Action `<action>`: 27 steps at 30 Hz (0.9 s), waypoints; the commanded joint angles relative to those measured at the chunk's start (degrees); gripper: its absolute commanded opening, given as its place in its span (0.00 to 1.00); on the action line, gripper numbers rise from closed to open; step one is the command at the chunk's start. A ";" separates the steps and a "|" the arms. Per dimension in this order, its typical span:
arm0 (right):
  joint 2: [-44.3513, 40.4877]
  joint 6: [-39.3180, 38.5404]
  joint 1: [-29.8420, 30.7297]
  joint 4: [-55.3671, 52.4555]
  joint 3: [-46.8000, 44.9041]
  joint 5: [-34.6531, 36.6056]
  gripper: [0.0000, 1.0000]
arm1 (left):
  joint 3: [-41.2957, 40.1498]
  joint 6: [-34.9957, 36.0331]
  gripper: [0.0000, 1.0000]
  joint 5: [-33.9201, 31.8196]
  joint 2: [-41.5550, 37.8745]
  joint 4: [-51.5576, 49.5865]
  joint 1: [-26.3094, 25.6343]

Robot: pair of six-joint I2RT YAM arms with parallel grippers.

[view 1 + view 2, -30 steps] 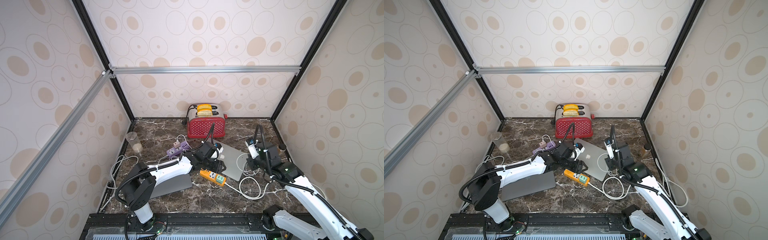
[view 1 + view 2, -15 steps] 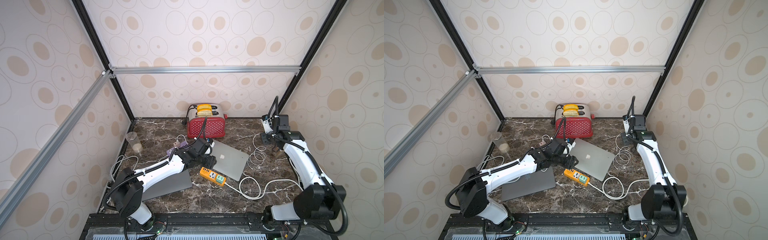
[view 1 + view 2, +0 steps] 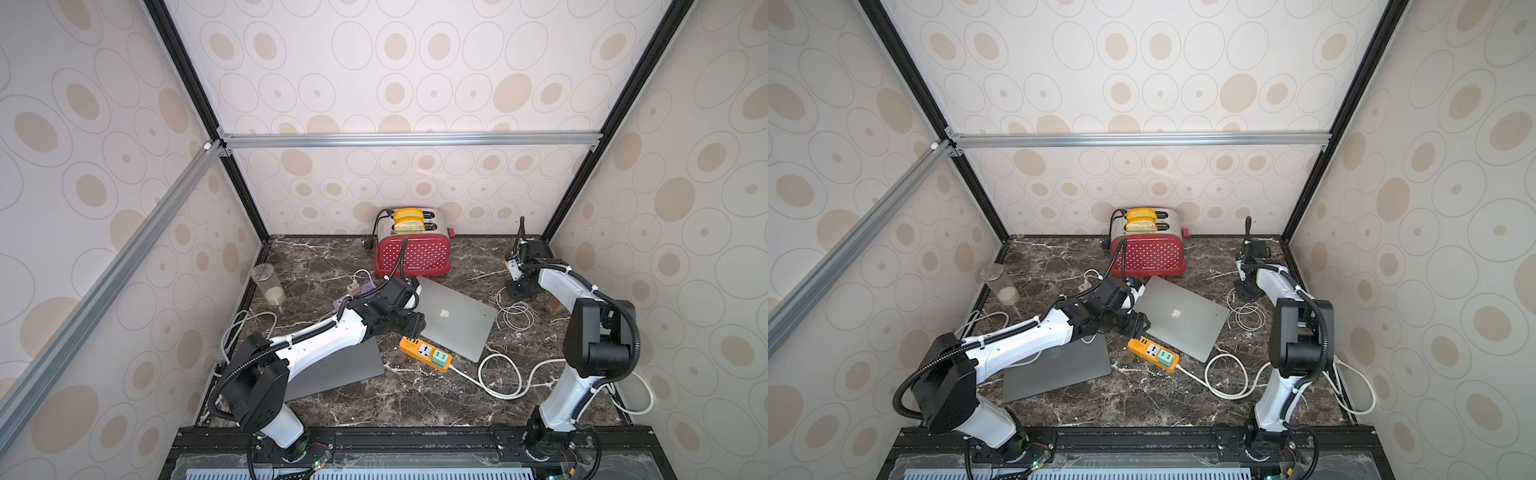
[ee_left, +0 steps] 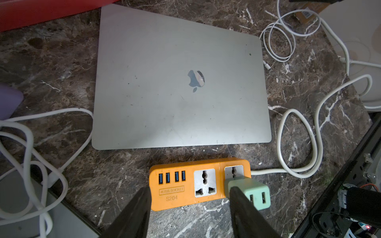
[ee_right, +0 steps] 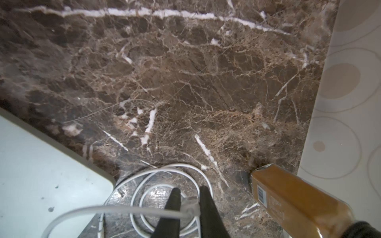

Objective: Unplug the laptop charger
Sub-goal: Place the charging cable at the center of the board.

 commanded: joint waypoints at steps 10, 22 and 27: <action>6.31 1.16 -1.06 -1.34 1.80 -0.26 0.29 | -3.49 -0.01 0.62 0.50 0.20 1.22 0.81; -4.18 1.08 -1.03 -0.86 -2.33 -1.04 0.53 | -4.53 -0.86 0.62 1.12 0.10 2.32 0.91; -15.29 0.76 -0.10 1.42 -6.69 -10.28 0.55 | -4.63 -1.84 0.61 2.92 1.98 2.12 0.96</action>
